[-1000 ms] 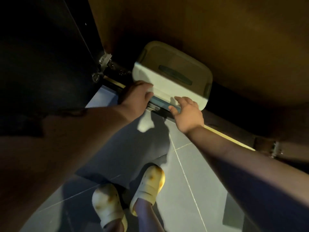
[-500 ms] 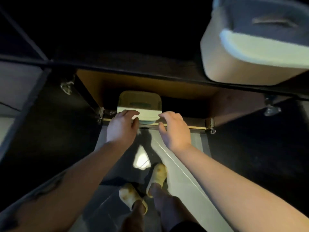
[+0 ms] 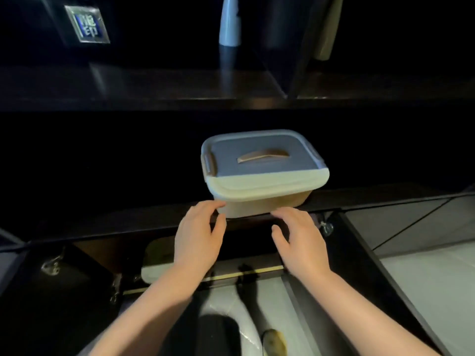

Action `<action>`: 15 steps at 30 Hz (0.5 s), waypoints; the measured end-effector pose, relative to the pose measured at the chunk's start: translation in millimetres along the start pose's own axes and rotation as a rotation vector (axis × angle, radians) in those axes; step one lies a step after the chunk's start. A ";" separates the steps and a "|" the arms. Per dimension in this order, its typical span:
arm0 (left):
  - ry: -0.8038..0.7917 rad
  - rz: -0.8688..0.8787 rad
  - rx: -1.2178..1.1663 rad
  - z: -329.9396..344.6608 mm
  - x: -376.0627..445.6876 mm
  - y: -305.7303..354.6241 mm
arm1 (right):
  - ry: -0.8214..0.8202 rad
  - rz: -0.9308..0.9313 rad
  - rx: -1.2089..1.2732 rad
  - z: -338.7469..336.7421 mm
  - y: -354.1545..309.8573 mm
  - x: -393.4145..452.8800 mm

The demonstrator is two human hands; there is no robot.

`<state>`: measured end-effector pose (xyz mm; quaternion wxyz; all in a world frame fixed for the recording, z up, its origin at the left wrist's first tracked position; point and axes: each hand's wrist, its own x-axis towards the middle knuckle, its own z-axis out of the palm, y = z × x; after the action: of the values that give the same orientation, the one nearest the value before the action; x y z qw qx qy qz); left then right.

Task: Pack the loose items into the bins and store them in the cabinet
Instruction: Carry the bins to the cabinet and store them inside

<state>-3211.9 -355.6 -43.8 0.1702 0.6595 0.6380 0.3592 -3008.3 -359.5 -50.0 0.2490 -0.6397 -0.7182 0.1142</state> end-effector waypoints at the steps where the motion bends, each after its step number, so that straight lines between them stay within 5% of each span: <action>1: 0.031 -0.006 -0.006 5.1 11.7 10.4 | 0.018 -0.012 0.009 -10.3 10.0 12.1; 9: 0.185 -0.116 0.172 47.9 87.5 29.7 | 0.013 -0.066 -0.059 -45.1 84.2 111.1; 15: 0.017 -0.382 0.113 52.5 104.9 5.0 | -0.232 0.169 -0.063 -32.4 110.0 174.6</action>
<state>-3179.6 -242.9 -49.4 0.1928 0.5321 0.7720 0.2895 -2907.3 -177.0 -38.6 0.1336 -0.6878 -0.6890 0.1854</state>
